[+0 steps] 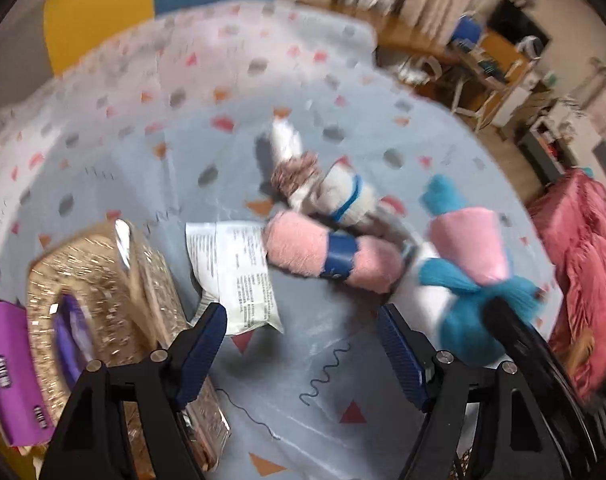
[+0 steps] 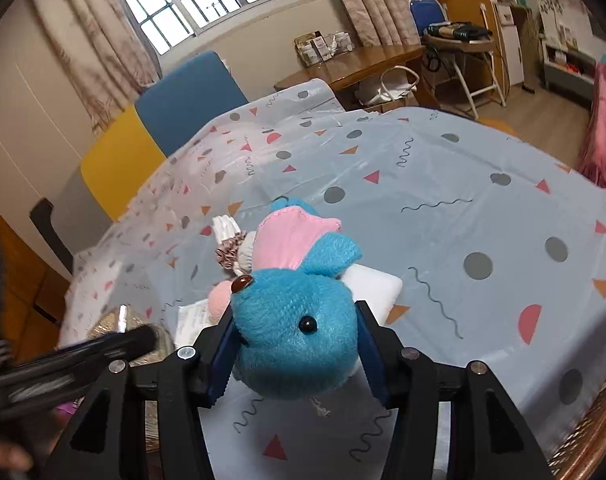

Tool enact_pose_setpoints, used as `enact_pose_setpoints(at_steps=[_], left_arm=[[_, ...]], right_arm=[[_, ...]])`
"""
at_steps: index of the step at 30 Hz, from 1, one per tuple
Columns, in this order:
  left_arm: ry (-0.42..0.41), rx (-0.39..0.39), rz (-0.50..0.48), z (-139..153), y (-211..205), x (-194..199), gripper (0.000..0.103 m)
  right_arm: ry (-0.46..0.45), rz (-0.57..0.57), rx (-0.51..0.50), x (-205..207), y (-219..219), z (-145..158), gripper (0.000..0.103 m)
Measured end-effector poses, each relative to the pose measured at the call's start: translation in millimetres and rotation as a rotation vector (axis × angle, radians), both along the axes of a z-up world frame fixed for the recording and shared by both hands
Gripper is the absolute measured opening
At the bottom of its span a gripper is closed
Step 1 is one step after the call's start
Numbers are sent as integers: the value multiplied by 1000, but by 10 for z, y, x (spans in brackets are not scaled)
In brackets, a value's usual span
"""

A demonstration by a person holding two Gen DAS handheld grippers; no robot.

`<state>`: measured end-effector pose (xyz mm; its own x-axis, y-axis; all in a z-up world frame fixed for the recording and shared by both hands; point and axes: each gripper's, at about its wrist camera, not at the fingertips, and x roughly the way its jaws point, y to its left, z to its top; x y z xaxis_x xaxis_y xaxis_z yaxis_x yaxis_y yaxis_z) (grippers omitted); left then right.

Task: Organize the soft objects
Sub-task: 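Reach the left tool to the pink towel roll while right tool holds the bunny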

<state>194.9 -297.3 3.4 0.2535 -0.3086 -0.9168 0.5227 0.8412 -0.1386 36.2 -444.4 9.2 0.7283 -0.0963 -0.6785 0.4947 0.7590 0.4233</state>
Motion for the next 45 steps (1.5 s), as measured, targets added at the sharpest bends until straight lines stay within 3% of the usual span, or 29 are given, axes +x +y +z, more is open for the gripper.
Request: enact_pose_setpoints(at_steps=[6, 14, 24, 28, 32, 35, 40, 45], left_arm=[[50, 102, 65, -288, -84, 262, 78], [-27, 222, 14, -423, -310, 277, 83], [-40, 337, -22, -746, -527, 155, 85], [-23, 268, 15, -747, -534, 129, 92], [-8, 181, -47, -758, -633, 11, 91], [93, 122, -75, -863, -607, -63, 76], [-34, 111, -140, -656, -518, -223, 75], [44, 8, -108, -496, -375, -68, 73]], right_arm=[[-38, 12, 50, -25, -26, -17, 55], [-65, 10, 101, -53, -84, -42, 55], [-64, 4, 108, -56, -104, -56, 55], [-62, 1, 112, -57, -116, -64, 55], [-66, -10, 116, -67, -132, -64, 55], [-78, -38, 118, -114, -171, -61, 56], [-117, -49, 154, -167, -216, -61, 56], [-84, -68, 158, -139, -224, -91, 56]])
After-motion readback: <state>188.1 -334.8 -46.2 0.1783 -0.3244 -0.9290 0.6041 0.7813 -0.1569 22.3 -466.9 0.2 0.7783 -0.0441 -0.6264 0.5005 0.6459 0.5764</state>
